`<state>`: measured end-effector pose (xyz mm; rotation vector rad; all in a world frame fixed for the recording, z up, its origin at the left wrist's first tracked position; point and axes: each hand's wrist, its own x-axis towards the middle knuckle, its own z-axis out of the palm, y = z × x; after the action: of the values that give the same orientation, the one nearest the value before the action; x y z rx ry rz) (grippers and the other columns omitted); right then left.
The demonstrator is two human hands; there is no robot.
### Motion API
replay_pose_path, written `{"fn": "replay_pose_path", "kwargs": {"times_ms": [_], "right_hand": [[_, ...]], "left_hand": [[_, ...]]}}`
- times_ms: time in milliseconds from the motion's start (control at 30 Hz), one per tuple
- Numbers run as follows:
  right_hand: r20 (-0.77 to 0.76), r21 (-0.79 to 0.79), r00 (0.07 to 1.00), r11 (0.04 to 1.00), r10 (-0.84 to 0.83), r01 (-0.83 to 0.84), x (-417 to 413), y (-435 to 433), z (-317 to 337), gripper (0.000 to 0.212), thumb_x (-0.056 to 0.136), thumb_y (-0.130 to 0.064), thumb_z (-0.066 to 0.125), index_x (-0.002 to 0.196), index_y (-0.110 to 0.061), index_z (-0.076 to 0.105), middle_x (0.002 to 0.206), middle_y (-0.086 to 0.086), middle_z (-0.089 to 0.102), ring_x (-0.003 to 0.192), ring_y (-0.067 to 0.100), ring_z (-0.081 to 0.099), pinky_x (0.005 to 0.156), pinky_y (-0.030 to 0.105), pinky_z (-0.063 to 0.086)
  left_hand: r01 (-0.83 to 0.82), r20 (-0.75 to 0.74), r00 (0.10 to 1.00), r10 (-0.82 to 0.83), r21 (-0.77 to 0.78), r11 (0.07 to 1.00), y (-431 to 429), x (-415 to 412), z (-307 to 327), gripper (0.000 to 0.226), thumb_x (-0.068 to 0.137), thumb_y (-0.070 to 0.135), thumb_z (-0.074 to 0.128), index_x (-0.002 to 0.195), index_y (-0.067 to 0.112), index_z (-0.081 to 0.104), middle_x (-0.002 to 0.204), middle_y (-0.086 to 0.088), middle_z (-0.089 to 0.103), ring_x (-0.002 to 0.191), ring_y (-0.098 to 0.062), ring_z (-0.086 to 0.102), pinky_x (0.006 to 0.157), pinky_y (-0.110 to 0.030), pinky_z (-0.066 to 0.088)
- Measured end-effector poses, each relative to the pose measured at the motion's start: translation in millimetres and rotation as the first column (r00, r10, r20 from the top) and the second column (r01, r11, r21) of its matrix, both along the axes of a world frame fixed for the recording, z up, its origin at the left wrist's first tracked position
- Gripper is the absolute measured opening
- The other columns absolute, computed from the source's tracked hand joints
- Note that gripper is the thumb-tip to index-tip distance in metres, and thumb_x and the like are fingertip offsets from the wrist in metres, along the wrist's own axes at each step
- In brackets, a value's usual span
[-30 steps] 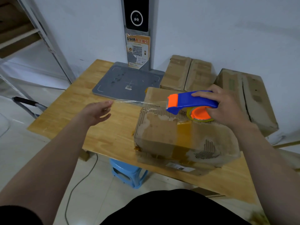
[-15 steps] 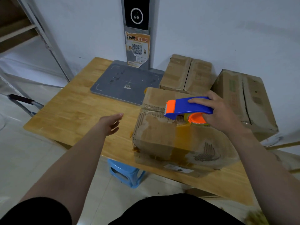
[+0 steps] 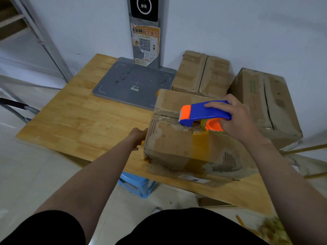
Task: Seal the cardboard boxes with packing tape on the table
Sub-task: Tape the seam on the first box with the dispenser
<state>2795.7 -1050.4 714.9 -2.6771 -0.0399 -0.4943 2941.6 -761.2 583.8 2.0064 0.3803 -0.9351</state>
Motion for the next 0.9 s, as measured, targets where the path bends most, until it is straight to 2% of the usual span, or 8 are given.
{"fn": "replay_pose_path", "kwargs": {"times_ms": [133,300,467,600,700,733,833,900], "right_hand": [[-0.017,0.002,1.0,1.0,-0.021,0.022,4,6,2,0.054,0.078,-0.003,0.06,0.125,-0.028,0.07,0.098,-0.002,0.041,0.087,0.01,0.039,0.073,0.01,0.029],[-0.018,0.02,0.999,0.999,-0.04,0.041,2,9,1,0.053,0.077,-0.009,0.058,0.125,-0.029,0.07,0.097,-0.004,0.038,0.086,0.009,0.038,0.069,0.012,0.03],[-0.021,0.035,0.998,0.998,-0.06,0.061,1,11,2,0.056,0.072,-0.012,0.053,0.123,-0.027,0.071,0.096,0.0,0.039,0.084,0.014,0.041,0.068,0.014,0.031],[-0.026,0.025,0.997,0.997,-0.075,0.075,4,11,0,0.057,0.072,-0.008,0.053,0.123,-0.027,0.071,0.095,0.001,0.04,0.083,0.017,0.042,0.067,0.014,0.031],[-0.022,0.01,0.996,0.996,-0.083,0.083,7,10,-2,0.06,0.072,0.0,0.056,0.123,-0.028,0.071,0.093,0.001,0.038,0.08,0.017,0.04,0.064,0.015,0.03],[-0.023,0.011,0.996,0.996,-0.083,0.083,8,9,-2,0.061,0.072,0.003,0.057,0.123,-0.028,0.071,0.092,0.003,0.039,0.079,0.018,0.041,0.064,0.017,0.03],[-0.029,0.021,0.997,0.997,-0.078,0.078,9,10,-2,0.063,0.07,0.004,0.056,0.123,-0.027,0.071,0.093,0.005,0.041,0.081,0.019,0.043,0.066,0.025,0.032],[-0.034,0.036,0.997,0.996,-0.074,0.076,9,10,-1,0.064,0.069,0.003,0.055,0.122,-0.028,0.072,0.093,0.002,0.041,0.082,0.017,0.042,0.066,0.024,0.033]], "left_hand": [[0.061,-0.129,0.99,-0.055,0.043,0.997,-2,-10,8,0.038,0.105,0.033,0.044,0.125,0.005,0.06,0.134,-0.022,0.056,0.101,-0.03,0.056,0.086,-0.039,0.041],[0.004,-0.258,0.966,-0.014,-0.04,0.999,0,5,19,0.028,0.097,0.043,0.057,0.099,0.015,0.057,0.091,-0.005,0.057,0.078,-0.022,0.048,0.069,-0.033,0.042],[-0.089,0.165,0.981,0.101,-0.079,0.993,-19,7,11,0.031,0.096,0.027,0.067,0.103,-0.002,0.059,0.093,-0.011,0.062,0.071,-0.021,0.054,0.056,-0.032,0.042],[-0.034,0.231,0.973,0.025,0.034,0.999,-17,9,2,0.09,0.097,0.041,0.065,0.157,-0.003,0.013,0.143,-0.024,0.052,0.127,-0.041,0.053,0.096,-0.047,0.049],[0.018,0.14,0.989,-0.042,0.164,0.986,-13,7,-1,0.083,0.105,0.044,0.047,0.161,0.004,0.0,0.152,-0.026,0.043,0.137,-0.042,0.046,0.11,-0.052,0.043],[0.052,0.082,0.994,-0.068,0.182,0.982,-12,5,0,0.075,0.108,0.041,0.041,0.162,0.007,0.003,0.15,-0.026,0.044,0.131,-0.04,0.05,0.106,-0.051,0.047],[0.154,-0.016,0.988,-0.154,0.182,0.971,-11,4,4,0.062,0.105,0.035,0.047,0.158,0.006,0.03,0.128,-0.023,0.058,0.08,-0.028,0.058,0.055,-0.037,0.048],[0.179,-0.045,0.984,-0.174,0.154,0.972,-9,0,6,0.056,0.106,0.032,0.047,0.154,0.005,0.038,0.117,-0.019,0.053,0.074,-0.024,0.051,0.062,-0.036,0.044]]}}
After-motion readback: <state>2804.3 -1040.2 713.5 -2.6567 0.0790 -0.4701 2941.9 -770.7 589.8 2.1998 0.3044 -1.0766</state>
